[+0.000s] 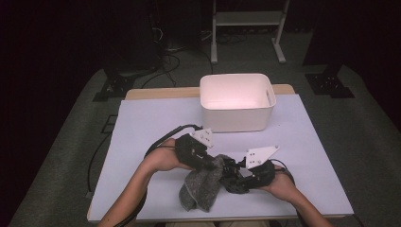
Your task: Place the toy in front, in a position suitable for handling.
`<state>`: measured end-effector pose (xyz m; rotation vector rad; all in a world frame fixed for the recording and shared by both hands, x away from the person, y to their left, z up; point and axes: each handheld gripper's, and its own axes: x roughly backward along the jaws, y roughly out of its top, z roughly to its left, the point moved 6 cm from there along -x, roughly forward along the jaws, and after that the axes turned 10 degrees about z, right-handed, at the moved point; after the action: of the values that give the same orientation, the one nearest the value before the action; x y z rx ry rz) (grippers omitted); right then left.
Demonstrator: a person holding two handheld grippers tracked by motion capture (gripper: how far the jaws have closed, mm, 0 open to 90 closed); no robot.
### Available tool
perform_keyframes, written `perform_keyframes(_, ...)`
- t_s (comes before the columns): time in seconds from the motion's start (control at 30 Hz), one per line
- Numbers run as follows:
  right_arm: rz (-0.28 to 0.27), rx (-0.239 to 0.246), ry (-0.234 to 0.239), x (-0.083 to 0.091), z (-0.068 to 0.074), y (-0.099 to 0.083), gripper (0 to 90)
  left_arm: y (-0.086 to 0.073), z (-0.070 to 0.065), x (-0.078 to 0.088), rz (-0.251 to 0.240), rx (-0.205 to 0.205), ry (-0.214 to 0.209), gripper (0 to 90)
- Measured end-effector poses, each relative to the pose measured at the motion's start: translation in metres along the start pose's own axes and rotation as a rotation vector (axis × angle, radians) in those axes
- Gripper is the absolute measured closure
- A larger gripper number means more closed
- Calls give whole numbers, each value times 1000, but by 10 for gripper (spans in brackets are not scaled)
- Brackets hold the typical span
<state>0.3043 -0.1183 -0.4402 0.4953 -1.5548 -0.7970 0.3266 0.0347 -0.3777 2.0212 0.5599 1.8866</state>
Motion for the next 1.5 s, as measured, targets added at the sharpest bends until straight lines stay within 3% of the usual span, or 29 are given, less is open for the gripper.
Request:
perform_keyframes(0.13, 8, 2, 3, -3, 1, 4, 558, -10, 0, 2, -16, 21, -5, 782)
perform_keyframes(0.2, 25, 18, 5, -9, 1, 10, 559, -15, 1, 11, -29, 28, 4, 783)
perform_keyframes(0.5, -6, 49, 40, -37, -1, 47, 559, -40, 1, 41, -42, 80, 61, 783)
perform_keyframes(0.67, 26, 58, 50, -46, -2, 48, 558, -46, 3, 33, -33, 92, 51, 783)
perform_keyframes(0.73, 25, 48, 54, -45, -3, 45, 557, -44, 4, 32, -68, 94, 36, 783)
perform_keyframes(0.83, 43, 36, 60, -40, -4, 43, 552, -34, 3, 29, -83, 76, 23, 784)
perform_keyframes(0.97, 88, 35, 67, -26, -6, 44, 516, -19, 0, 25, -54, 36, 28, 783)
perform_keyframes(1.13, 161, 58, 47, -13, -6, 44, 475, -1, -4, 20, -67, 6, 7, 779)
perform_keyframes(1.23, 185, 52, 45, -7, -7, 42, 523, 6, -5, 19, -61, -8, 4, 779)
perform_keyframes(1.43, 191, 48, 44, 4, -8, 34, 561, 7, -5, 17, -71, -18, -9, 777)
perform_keyframes(1.5, 189, 41, 46, 6, -9, 32, 562, 5, -4, 17, -63, -15, 7, 777)
